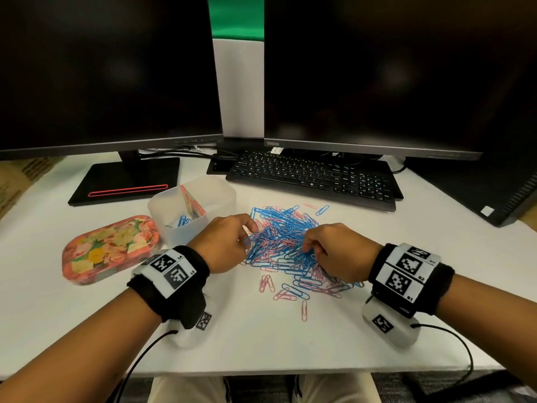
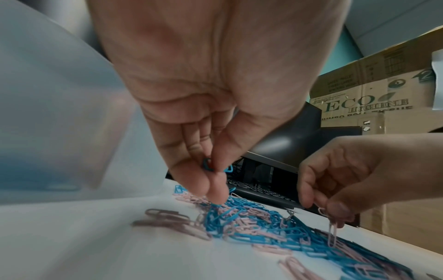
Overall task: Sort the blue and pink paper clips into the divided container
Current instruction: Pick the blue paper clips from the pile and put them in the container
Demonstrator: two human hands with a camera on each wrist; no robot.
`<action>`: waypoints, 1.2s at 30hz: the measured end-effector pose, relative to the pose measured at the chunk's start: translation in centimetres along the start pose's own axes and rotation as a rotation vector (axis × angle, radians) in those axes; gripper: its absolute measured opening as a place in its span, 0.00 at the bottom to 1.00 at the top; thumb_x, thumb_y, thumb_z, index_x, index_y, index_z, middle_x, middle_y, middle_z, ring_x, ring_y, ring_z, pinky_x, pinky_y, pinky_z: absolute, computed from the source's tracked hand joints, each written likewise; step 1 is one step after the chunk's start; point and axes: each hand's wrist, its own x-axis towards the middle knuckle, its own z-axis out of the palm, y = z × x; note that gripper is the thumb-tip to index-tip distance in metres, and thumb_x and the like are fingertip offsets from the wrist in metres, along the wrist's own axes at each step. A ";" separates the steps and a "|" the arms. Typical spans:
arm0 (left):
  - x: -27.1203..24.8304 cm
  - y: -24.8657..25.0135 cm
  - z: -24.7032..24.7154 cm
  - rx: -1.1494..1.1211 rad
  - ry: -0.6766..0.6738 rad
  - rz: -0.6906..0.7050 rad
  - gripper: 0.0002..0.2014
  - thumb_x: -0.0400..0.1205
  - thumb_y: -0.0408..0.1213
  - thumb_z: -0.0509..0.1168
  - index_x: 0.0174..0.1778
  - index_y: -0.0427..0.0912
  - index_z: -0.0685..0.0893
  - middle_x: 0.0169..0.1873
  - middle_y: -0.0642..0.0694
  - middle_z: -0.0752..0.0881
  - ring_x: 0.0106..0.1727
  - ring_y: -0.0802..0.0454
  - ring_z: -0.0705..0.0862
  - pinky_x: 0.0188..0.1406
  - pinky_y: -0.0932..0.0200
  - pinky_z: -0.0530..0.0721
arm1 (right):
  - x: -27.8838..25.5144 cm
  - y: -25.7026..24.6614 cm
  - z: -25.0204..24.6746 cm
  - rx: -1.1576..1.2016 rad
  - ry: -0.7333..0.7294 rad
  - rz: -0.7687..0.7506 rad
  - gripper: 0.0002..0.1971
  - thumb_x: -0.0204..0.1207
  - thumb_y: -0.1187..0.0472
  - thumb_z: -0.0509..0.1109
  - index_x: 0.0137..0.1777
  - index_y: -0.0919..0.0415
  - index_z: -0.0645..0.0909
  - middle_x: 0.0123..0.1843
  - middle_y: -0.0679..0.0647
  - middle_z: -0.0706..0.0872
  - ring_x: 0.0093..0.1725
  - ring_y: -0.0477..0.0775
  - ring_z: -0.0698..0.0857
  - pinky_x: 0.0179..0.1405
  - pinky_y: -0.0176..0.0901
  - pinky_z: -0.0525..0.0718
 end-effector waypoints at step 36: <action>0.3 1.2 1.5 0.290 -0.078 0.030 0.05 0.78 0.34 0.65 0.45 0.47 0.85 0.47 0.43 0.87 0.48 0.44 0.85 0.47 0.56 0.83 | 0.1 -3.6 2.7 -0.026 -0.125 -0.158 0.14 0.73 0.67 0.66 0.57 0.54 0.82 0.54 0.50 0.82 0.54 0.51 0.79 0.54 0.43 0.80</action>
